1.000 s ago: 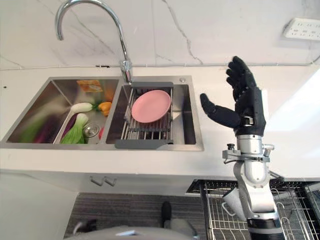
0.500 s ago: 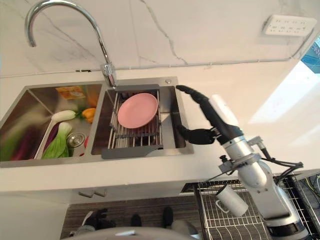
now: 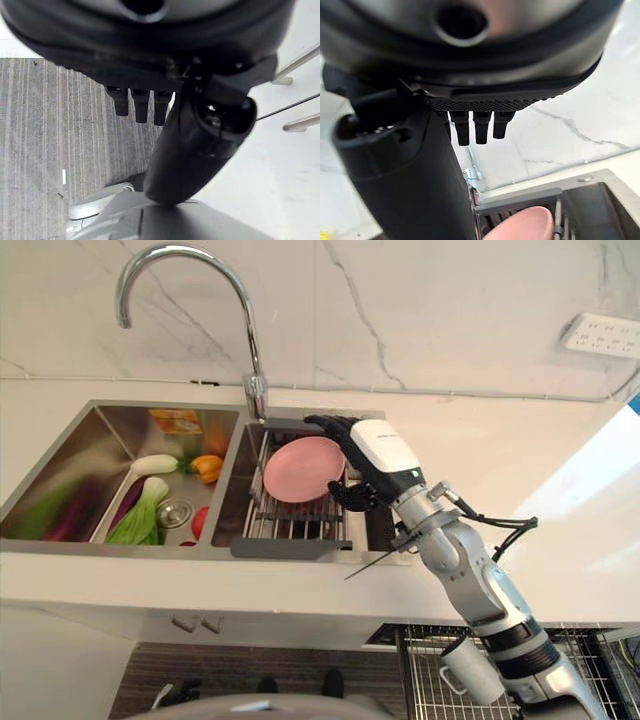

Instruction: Place the dishes in the dishwasher.

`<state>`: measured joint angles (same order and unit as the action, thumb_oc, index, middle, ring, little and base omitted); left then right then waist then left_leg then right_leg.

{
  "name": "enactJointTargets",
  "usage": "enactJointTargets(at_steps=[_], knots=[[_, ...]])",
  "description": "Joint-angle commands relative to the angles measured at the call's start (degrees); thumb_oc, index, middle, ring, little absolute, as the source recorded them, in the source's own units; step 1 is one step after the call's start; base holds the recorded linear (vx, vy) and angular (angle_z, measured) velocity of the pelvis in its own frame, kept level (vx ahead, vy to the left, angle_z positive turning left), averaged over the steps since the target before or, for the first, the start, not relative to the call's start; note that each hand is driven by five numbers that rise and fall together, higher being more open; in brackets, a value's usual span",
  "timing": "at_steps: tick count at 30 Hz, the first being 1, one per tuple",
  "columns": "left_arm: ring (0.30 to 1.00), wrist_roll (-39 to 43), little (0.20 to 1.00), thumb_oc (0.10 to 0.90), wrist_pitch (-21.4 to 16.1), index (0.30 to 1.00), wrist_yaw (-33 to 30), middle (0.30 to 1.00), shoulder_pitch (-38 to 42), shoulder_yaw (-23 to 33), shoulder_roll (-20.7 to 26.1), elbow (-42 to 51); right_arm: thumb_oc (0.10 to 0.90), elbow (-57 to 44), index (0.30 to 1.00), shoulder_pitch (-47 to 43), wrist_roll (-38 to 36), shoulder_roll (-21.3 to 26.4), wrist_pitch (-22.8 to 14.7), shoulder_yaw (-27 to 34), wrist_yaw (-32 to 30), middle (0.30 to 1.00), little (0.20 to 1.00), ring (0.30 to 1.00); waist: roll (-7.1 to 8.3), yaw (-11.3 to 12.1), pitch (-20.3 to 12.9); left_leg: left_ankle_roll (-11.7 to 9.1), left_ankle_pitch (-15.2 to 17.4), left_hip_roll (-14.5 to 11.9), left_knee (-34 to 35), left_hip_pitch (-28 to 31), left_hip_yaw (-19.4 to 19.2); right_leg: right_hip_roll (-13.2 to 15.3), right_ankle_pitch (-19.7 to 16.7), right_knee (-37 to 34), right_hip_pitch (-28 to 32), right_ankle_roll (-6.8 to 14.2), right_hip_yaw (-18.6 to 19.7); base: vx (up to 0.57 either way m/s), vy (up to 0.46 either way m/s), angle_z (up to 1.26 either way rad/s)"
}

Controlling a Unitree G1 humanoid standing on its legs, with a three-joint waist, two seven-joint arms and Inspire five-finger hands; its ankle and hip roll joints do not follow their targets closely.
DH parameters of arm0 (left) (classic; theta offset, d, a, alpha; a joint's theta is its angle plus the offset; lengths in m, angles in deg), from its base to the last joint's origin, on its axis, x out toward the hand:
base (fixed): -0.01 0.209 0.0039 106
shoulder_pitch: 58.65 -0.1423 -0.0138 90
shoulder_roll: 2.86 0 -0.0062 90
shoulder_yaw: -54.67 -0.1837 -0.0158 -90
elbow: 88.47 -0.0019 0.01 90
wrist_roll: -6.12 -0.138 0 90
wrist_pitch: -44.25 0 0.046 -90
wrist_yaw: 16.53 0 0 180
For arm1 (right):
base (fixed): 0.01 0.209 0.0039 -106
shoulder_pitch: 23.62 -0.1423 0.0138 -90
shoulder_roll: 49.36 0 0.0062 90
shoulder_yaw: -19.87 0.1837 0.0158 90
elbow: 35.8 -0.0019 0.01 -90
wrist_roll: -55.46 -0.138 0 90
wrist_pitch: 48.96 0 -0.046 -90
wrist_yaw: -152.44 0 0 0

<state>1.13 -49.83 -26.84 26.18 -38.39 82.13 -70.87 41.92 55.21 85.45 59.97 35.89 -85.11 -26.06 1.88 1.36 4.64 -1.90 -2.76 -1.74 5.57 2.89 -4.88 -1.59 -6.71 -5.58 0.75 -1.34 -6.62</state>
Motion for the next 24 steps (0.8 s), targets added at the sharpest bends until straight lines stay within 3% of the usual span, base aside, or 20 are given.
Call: enactJointTargets(at_steps=[1,15,24], knots=[[0.9,-0.77,0.9,0.8,0.2,0.9,0.77,0.9,1.88,-1.51,1.16,-1.88,0.8,-4.23,0.9,-4.39,3.96,-1.45,-1.14,3.38,-1.85,0.9,0.9,0.9,1.7,1.34,-0.51,-0.68,4.62,0.7,-0.57,1.55,0.3,5.27,5.16,0.99,2.7,8.58,3.61,-0.04,0.018,0.06],[0.9,-0.48,0.9,0.8,0.36,0.9,1.2,0.9,0.72,-2.16,0.71,0.07,0.8,1.57,0.9,-5.29,14.02,-0.72,-0.16,0.17,-1.43,0.9,0.9,0.9,1.49,2.67,-0.07,-0.57,3.97,0.83,-0.57,1.35,0.98,5.6,4.92,0.86,3.09,8.51,2.59,0.0,0.006,0.03],[0.9,0.11,0.9,0.8,0.12,0.9,1.35,0.9,-1.46,-5.58,0.71,5.49,0.8,13.84,0.9,-11.9,24.48,-1.25,2.66,-5.89,-5.54,0.9,0.9,0.9,1.1,4.27,0.41,-0.49,3.82,0.96,-0.57,1.07,2.07,5.81,5.04,0.82,3.39,8.48,1.23,0.0,0.004,0.03]])
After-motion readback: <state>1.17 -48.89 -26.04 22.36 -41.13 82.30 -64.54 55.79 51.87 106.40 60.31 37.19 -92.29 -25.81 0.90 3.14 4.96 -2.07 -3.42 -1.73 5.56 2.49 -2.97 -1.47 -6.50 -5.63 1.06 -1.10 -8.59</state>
